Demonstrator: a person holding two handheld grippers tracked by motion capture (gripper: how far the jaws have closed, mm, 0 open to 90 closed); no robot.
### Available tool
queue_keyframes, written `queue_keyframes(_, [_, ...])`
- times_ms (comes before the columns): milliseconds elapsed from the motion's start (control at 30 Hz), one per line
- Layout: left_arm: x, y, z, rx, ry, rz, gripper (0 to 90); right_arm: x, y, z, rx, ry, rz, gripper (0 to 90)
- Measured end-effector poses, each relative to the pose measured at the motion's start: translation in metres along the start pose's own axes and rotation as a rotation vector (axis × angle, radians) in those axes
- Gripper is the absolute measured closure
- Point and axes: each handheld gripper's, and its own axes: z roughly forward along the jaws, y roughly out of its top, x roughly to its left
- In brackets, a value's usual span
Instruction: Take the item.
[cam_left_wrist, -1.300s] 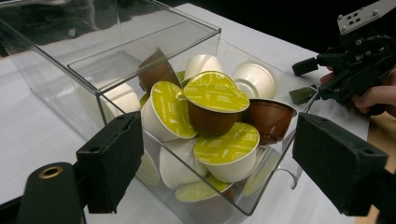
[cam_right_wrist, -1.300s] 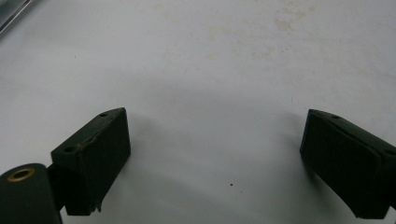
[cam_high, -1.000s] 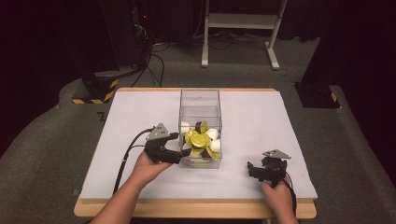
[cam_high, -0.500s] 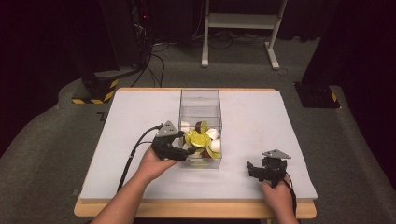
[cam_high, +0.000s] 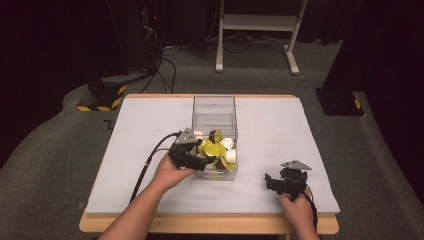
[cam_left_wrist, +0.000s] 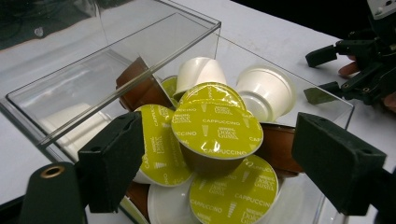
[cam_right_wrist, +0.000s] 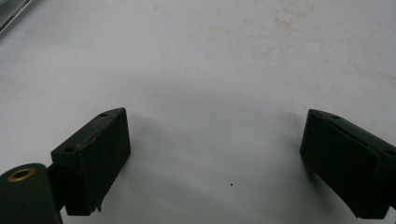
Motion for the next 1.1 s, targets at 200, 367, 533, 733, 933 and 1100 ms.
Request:
queue_keyframes(200, [0.004,0.001,0.006,0.011,0.024,0.024,18.6,0.0,0.0,0.0,0.0,0.0,0.001,8.4])
queue_keyframes(367, [0.002,0.0,0.009,0.031,0.013,0.03,19.5,0.0,0.0,0.0,0.0,0.001,0.0,8.3])
queue_keyframes(533, [-0.004,0.0,0.013,0.038,0.008,0.045,20.3,0.0,0.0,0.0,0.001,0.001,0.001,8.4])
queue_keyframes(733, [-0.006,-0.001,0.017,0.056,0.018,0.067,21.7,0.0,0.0,0.0,0.0,0.001,0.001,8.4])
queue_keyframes(933, [-0.007,-0.004,0.022,0.066,0.034,0.081,22.6,0.0,0.0,0.0,0.0,0.003,0.002,8.4])
queue_keyframes(1100, [-0.008,-0.007,0.025,0.075,0.056,0.107,24.1,0.0,0.0,0.0,0.0,0.003,0.003,8.4])
